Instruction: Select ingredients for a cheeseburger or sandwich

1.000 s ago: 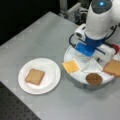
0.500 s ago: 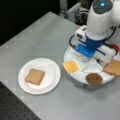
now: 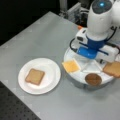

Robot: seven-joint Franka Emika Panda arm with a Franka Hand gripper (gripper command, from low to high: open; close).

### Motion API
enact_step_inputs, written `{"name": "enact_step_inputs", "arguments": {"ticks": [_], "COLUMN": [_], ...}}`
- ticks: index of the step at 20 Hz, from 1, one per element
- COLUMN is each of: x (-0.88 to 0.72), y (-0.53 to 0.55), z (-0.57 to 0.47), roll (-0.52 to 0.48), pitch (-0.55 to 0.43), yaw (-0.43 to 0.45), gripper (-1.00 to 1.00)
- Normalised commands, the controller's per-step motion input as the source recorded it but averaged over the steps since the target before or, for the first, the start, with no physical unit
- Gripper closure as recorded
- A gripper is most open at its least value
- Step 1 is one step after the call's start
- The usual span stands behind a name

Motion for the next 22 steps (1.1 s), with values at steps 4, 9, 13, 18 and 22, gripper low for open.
{"name": "enact_step_inputs", "arguments": {"ticks": [4,9,13,18,22], "x": [-0.19,-0.13,-0.06,0.02,0.18], "y": [0.03,-0.07,-0.12,-0.16,-0.21], "z": [-0.08,-0.03,0.0,0.01,0.02], "roll": [0.075,0.016,-0.07,-0.154,-0.138], "pitch": [-0.004,0.055,0.046,0.038,0.076], "yaw": [0.239,0.357,0.418,0.49,0.779], "gripper": [-1.0,-1.0,-1.0,-1.0,-1.0]}}
